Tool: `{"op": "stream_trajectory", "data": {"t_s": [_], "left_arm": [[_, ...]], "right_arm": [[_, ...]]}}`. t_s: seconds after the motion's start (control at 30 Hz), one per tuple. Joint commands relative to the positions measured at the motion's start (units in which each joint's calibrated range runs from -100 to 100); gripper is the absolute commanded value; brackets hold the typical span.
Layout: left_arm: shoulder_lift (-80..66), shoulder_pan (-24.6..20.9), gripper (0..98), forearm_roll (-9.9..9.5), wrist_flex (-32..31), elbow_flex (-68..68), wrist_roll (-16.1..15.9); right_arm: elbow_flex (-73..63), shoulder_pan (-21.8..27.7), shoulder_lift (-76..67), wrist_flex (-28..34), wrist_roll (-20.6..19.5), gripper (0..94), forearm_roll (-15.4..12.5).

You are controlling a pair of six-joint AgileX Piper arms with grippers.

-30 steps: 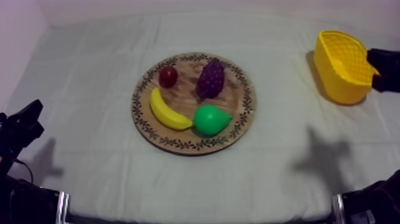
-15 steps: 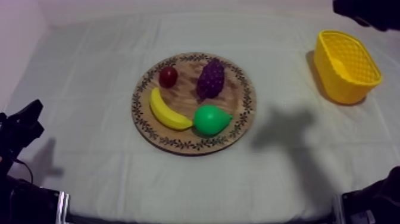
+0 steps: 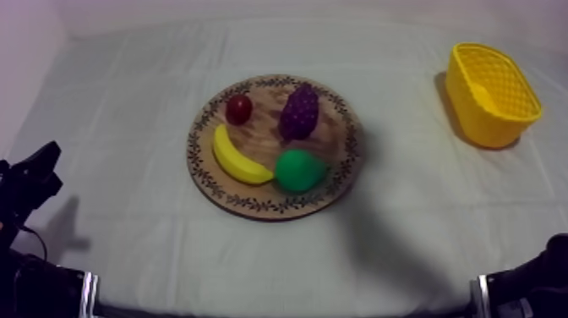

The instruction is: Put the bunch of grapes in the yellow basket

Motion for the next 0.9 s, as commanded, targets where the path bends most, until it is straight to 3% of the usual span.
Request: {"op": "stream_trajectory", "data": {"t_s": [0.0,0.17,0.37,0.87], "left_arm": [[0.00,-0.02,0.1,0.01,0.00,-0.02,-0.01],[0.00,-0.02,0.1,0.01,0.00,-0.02,-0.01],[0.00,-0.02,0.1,0.01,0.00,-0.02,-0.01],[0.00,-0.02,0.1,0.01,0.00,-0.02,-0.01]], "right_arm": [[-4.83,-0.55,5.71,1.87,-2.54,0.2,1.32],[-11.11,-1.42,14.66,5.33,-6.55,0.2,4.52],[-18.82,-2.52,24.61,12.82,-8.42,0.2,6.53],[-30.15,-2.38,40.39,22.17,-7.95,0.2,5.93]]}}
